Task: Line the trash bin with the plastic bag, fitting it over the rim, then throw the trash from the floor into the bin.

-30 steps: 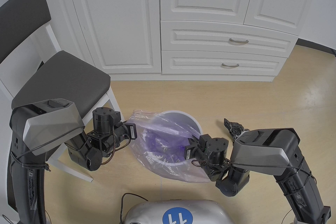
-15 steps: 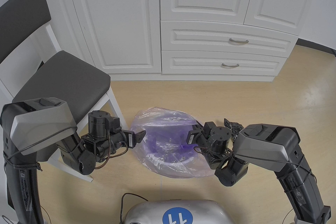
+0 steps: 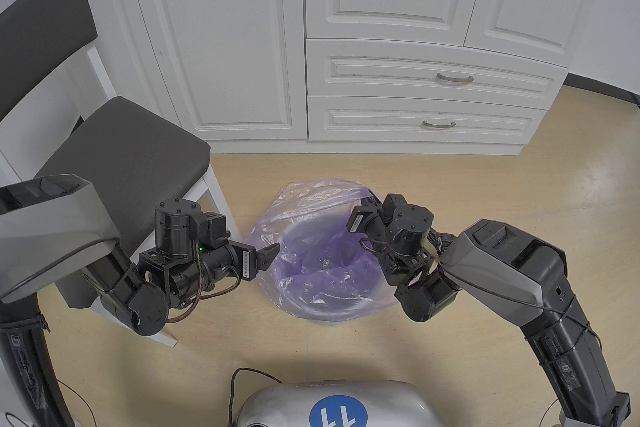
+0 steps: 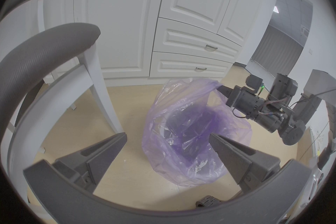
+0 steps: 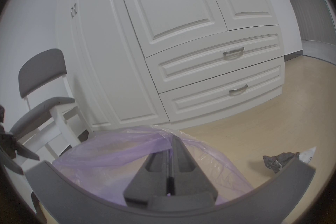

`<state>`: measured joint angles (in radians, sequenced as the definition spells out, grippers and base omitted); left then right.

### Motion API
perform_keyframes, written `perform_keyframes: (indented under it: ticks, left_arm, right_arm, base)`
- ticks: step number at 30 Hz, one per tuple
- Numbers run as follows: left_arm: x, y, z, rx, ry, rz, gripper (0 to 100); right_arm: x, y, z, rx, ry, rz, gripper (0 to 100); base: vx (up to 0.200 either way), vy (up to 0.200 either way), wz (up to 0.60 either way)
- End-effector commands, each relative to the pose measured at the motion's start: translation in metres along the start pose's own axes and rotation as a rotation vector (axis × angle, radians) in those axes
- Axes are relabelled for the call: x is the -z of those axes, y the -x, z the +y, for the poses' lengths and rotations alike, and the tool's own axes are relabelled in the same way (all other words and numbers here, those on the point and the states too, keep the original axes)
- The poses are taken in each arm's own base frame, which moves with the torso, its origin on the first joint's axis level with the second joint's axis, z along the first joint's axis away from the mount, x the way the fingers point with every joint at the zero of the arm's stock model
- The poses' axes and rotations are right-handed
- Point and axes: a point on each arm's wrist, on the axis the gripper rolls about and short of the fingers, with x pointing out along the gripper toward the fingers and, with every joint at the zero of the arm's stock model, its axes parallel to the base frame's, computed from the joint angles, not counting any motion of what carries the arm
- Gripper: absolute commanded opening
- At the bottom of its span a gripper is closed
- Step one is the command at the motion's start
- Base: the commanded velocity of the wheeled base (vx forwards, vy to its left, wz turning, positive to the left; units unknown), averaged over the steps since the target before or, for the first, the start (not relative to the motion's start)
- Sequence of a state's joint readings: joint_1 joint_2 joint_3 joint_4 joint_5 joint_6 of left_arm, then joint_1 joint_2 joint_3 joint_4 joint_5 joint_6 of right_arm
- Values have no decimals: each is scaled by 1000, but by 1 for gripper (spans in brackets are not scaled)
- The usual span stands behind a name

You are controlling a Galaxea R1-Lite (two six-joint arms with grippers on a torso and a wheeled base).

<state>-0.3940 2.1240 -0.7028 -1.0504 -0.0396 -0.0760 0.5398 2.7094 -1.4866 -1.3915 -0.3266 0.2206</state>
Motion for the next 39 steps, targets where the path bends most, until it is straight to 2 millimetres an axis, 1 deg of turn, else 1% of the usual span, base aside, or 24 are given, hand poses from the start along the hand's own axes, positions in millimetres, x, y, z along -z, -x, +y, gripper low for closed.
perform_keyframes:
  ticks: [1,3,5,8,10,12,17,18,21,22,23,26,27,28,29,31,32,33,34,35,36,39]
  left_arm:
    - [-9,2,-9,-7,-12,-49,100]
    - [-10,1,-10,-16,-13,-64,100]
    - [-12,-1,-13,-30,-13,-93,100]
    - [-14,-4,-13,-28,-10,-111,100]
    - [-12,-5,-13,-28,-10,-109,100]
    - [-12,-7,-14,-25,-11,-108,100]
    - [-9,-12,-16,-22,-11,-101,100]
    - [-4,-17,-17,-18,-13,-89,100]
    - [2,-24,-22,-29,-17,-81,100]
    - [2,-24,-22,-29,-17,-81,100]
    - [9,-34,-28,-50,-20,-94,100]
    - [15,-43,-30,-65,-20,-110,100]
    - [20,-52,-30,-79,-18,-126,100]
    - [22,-57,-30,-87,-17,-132,100]
    - [22,-57,-30,-87,-17,-132,100]
    - [29,-74,-29,-119,3,-141,100]
    - [33,-83,-28,-133,22,-145,100]
    - [33,-83,-28,-133,22,-145,100]
    - [35,-95,-26,-175,59,-163,100]
    - [35,-97,-25,-180,64,-166,100]
    - [35,-104,-20,-200,90,-175,100]
    - [33,-108,-13,-220,139,-153,100]
  right_arm:
    - [14,-21,-4,50,-18,-35,0]
    - [16,-27,-5,77,-19,-42,0]
    - [21,-42,-11,138,-20,-63,0]
    - [24,-52,-17,184,-23,-85,0]
    - [30,-53,-20,190,-20,-81,0]
    - [32,-52,-19,188,-29,-80,0]
    - [25,-50,-14,183,-48,-81,0]
    - [14,-46,-13,183,-46,-81,100]
    - [-5,-34,-12,165,-37,-52,100]
    - [-5,-34,-12,165,-37,-52,100]
    - [-25,-19,-9,104,-31,-13,100]
    - [-40,-8,-6,62,-25,14,100]
    - [-51,0,-5,39,-19,40,100]
    - [-57,3,-6,32,-17,49,100]
    - [-57,3,-6,32,-17,49,100]
    - [-70,10,-10,43,7,105,100]
    - [-72,11,-12,56,22,147,100]
    - [-73,11,-13,59,24,153,100]
    - [-75,10,-20,96,41,229,100]
    - [-74,10,-21,101,41,242,100]
    - [-74,8,-26,127,41,290,100]
    - [-78,6,-37,166,35,354,100]
  base:
    - [0,0,0]
    - [0,0,0]
    - [0,0,0]
    - [0,0,0]
    - [0,0,0]
    - [0,0,0]
    - [0,0,0]
    - [0,0,0]
    - [0,0,0]
    - [0,0,0]
    - [0,0,0]
    - [0,0,0]
    - [0,0,0]
    - [0,0,0]
    - [0,0,0]
    - [0,0,0]
    - [0,0,0]
    - [0,0,0]
    - [0,0,0]
    - [0,0,0]
    - [0,0,0]
    - [0,0,0]
